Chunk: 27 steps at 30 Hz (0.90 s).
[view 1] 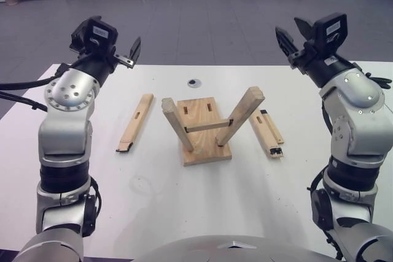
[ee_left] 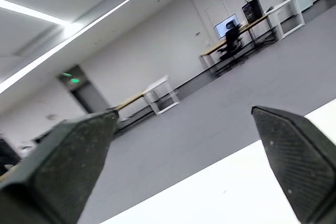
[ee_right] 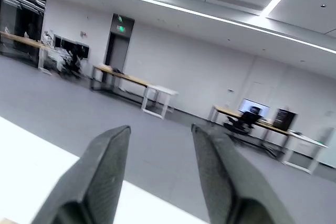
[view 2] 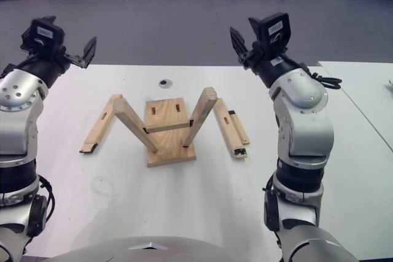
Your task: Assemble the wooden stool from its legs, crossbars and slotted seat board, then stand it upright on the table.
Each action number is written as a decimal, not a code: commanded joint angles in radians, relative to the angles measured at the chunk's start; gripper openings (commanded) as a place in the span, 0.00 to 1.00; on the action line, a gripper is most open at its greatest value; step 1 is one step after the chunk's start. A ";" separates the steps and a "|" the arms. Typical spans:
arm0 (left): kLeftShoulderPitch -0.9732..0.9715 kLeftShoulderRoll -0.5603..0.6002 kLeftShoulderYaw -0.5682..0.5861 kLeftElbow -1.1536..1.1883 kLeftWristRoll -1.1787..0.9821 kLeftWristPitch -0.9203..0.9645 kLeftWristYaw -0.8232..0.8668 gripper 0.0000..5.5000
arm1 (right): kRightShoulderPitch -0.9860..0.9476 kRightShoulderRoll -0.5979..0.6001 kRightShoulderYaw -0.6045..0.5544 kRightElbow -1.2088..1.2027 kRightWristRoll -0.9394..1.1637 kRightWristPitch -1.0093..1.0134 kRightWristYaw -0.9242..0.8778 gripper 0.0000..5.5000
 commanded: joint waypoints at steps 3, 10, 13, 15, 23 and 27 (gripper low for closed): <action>-0.049 -0.222 0.120 -0.249 -0.514 0.205 0.014 0.85 | -0.144 0.060 -0.131 0.006 0.415 0.154 0.055 0.40; 0.300 -0.242 -0.148 -0.043 -0.296 0.006 0.036 0.85 | 0.176 0.043 0.167 0.086 0.323 0.199 0.011 0.40; 0.187 -0.269 -0.110 -0.057 -0.380 0.005 0.047 0.85 | -0.007 0.077 0.013 0.085 0.446 0.186 -0.051 0.40; 0.051 -0.296 -0.010 -0.093 -0.537 0.024 0.088 0.85 | -0.116 0.055 -0.097 0.138 0.512 0.155 -0.078 0.40; 0.000 0.052 0.258 0.034 -0.620 -0.017 -0.042 0.85 | 0.131 -0.261 0.221 0.248 0.248 -0.068 0.266 0.40; 0.463 0.405 0.357 -0.004 -0.594 0.036 -0.532 0.85 | 0.275 -0.245 0.291 -0.087 0.499 0.064 0.390 0.40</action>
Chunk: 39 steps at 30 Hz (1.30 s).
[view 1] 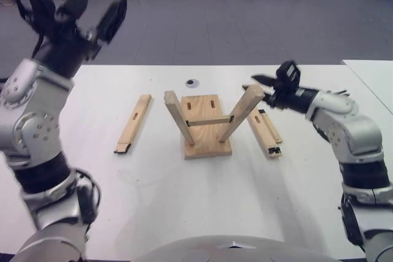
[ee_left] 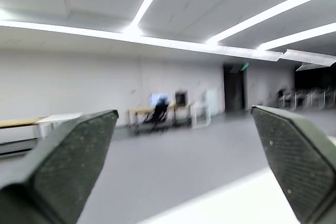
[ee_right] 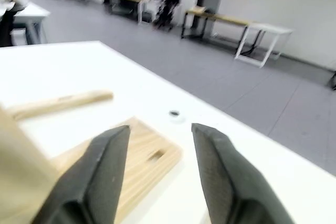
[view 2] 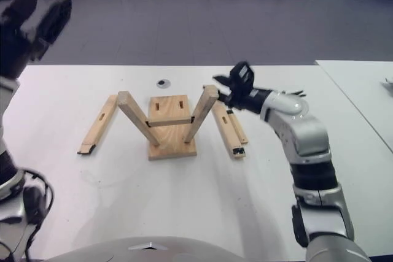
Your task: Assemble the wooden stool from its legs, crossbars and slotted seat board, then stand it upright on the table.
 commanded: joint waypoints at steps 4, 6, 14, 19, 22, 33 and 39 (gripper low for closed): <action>0.740 0.423 -0.031 -0.259 0.169 0.048 -0.559 0.85 | 0.011 0.124 0.140 -0.321 0.294 0.135 0.042 0.40; 0.824 0.456 -0.123 -0.235 0.307 -0.027 -0.552 0.85 | -0.054 0.078 0.160 -0.114 0.090 0.059 -0.026 0.40; 0.551 0.187 -0.676 -0.033 0.663 -0.204 -0.341 0.85 | -0.160 0.042 0.434 0.906 -0.501 -0.499 -0.031 0.40; 0.223 -0.023 -0.785 0.349 0.747 -0.301 -0.276 0.85 | 0.068 0.022 0.348 0.714 -0.287 -0.490 0.264 0.40; -0.041 -0.118 -0.798 0.694 0.792 -0.432 -0.271 0.85 | 0.188 -0.055 0.317 0.420 -0.222 -0.416 0.287 0.40; 0.212 0.192 -0.408 0.460 0.636 -0.523 -0.419 0.85 | -0.049 0.002 0.194 0.510 -0.346 -0.378 0.071 0.40; 0.379 -0.040 -0.774 0.211 0.689 -0.260 -0.338 0.85 | -0.037 0.127 0.262 0.810 -0.392 -0.534 0.154 0.40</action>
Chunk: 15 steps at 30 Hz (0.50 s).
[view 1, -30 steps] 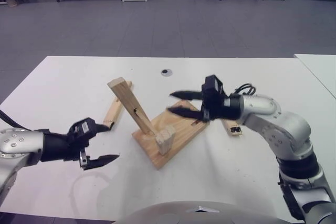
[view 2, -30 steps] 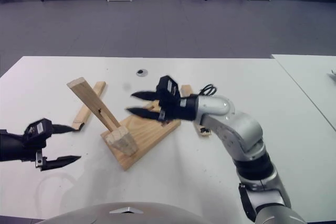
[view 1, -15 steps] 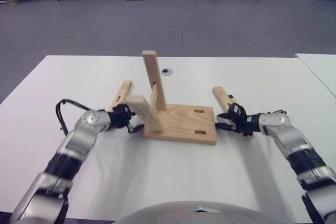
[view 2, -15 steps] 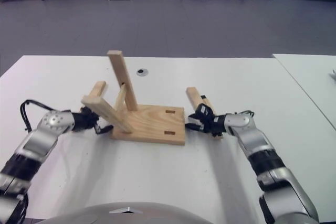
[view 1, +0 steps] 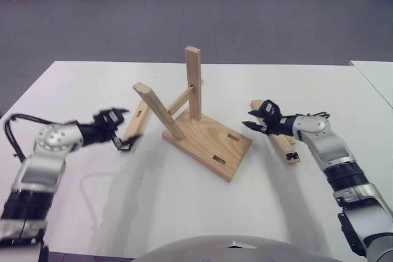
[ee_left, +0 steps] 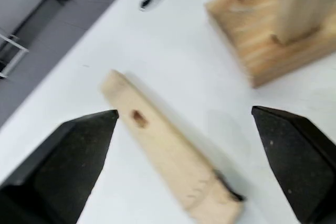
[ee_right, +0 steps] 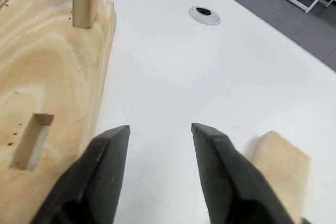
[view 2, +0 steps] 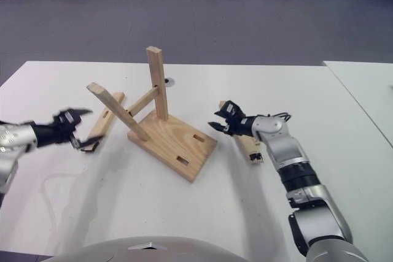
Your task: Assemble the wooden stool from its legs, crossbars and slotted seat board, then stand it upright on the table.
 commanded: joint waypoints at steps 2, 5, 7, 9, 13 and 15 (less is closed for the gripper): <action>-0.138 -0.291 -0.284 0.155 0.165 0.073 0.190 0.85 | 0.090 0.043 0.029 -0.062 0.055 0.000 0.152 0.40; -0.318 -0.370 -0.279 0.396 0.213 0.001 0.282 0.85 | 0.192 0.075 0.024 -0.221 0.064 0.048 0.098 0.40; -0.378 -0.378 -0.279 0.476 0.237 -0.051 0.294 0.85 | 0.228 0.114 0.002 -0.291 0.039 0.062 -0.010 0.40; -0.368 -0.363 -0.266 0.436 0.237 -0.053 0.284 0.85 | 0.221 0.157 -0.071 -0.311 -0.001 0.059 -0.187 0.40; -0.249 -0.278 -0.215 0.222 0.211 0.018 0.245 0.85 | 0.266 0.138 -0.280 -0.457 0.035 0.111 -0.367 0.40; -0.206 -0.265 -0.210 0.172 0.208 0.044 0.233 0.85 | 0.280 0.102 -0.339 -0.459 0.033 0.126 -0.388 0.40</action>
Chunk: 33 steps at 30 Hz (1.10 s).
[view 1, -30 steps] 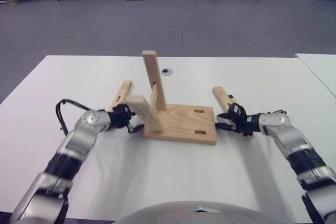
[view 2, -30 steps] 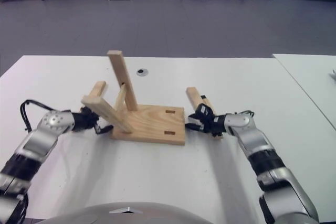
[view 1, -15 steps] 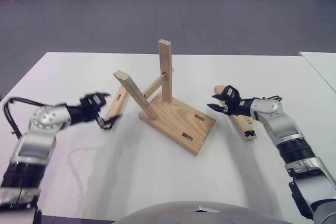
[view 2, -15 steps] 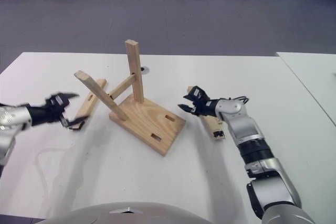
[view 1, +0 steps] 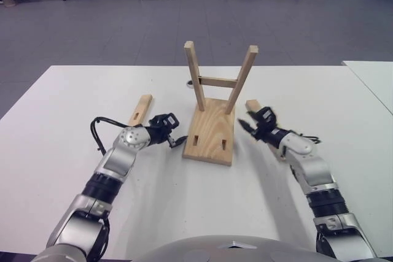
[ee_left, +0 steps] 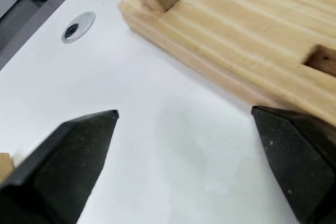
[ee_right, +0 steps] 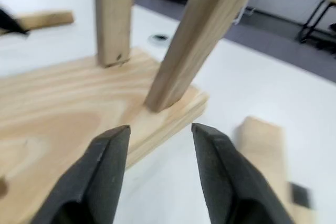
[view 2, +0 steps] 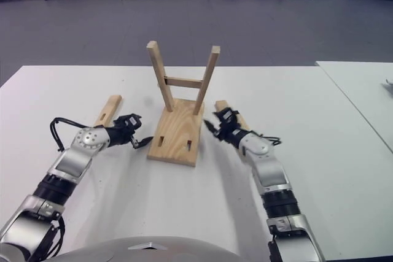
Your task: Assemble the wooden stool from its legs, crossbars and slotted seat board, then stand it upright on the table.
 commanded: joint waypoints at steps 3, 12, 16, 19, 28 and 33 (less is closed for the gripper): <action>0.092 0.035 -0.004 -0.113 0.002 0.066 -0.020 0.85 | 0.020 -0.129 -0.143 0.101 -0.011 0.038 -0.031 0.40; 0.145 0.058 0.001 -0.237 -0.011 0.124 -0.046 0.85 | 0.042 -0.115 -0.176 0.298 0.108 0.035 0.136 0.40; 0.148 0.078 0.033 -0.258 -0.024 0.147 -0.038 0.85 | 0.065 -0.090 -0.155 0.280 0.113 0.027 0.147 0.40; 0.147 0.082 0.034 -0.258 -0.020 0.153 -0.036 0.85 | 0.066 -0.084 -0.131 0.296 0.077 0.023 0.120 0.40; 0.063 -0.057 0.229 -0.379 -0.233 0.228 0.035 0.85 | 0.081 -0.078 -0.162 0.343 0.047 -0.012 0.021 0.24; -0.173 -0.336 0.550 -0.453 -0.882 0.473 0.253 0.85 | -0.042 -0.059 -0.227 -0.102 0.234 -0.087 0.058 0.24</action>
